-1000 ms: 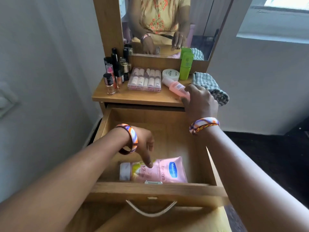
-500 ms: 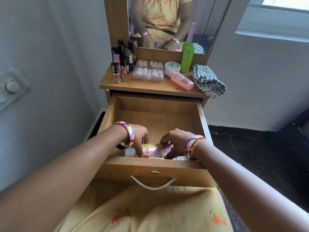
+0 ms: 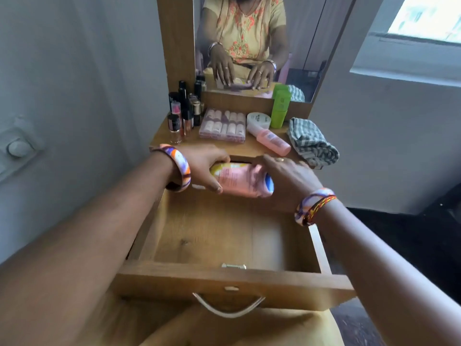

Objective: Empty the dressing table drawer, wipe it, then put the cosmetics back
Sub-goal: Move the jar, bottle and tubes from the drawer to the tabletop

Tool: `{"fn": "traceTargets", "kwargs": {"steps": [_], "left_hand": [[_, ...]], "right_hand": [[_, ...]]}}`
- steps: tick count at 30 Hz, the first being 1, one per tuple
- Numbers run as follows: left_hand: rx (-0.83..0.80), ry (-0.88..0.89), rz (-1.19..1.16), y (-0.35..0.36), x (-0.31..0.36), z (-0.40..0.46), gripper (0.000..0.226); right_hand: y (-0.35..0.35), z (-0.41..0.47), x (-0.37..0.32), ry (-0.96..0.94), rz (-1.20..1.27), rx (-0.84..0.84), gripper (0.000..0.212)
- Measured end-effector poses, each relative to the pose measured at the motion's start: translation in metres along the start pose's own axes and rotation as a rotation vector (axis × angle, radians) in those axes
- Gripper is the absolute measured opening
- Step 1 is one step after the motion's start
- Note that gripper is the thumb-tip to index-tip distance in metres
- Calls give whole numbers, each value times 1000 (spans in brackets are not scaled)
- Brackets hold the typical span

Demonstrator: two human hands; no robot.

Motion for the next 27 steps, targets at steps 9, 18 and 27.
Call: {"fn": "traceTargets", "kwargs": {"steps": [9, 18, 27], "left_hand": [[390, -35, 70, -35, 4, 47, 86], [315, -103, 74, -29, -9, 87, 94], [330, -80, 44, -27, -11, 108, 83]], "right_hand": [[-33, 71, 50, 324, 64, 151, 58], [-20, 135, 62, 280, 174, 60, 61], [-7, 146, 60, 274, 187, 88, 37]]}}
Point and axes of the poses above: each hand's wrist, its own z-axis towards the middle knuckle, its own y-axis out of the palm, x = y × z, the point moved 4 cm from there along z, towards the middle knuckle, and after that the axes turned 1 degree about -z, right-handed, at the moved point
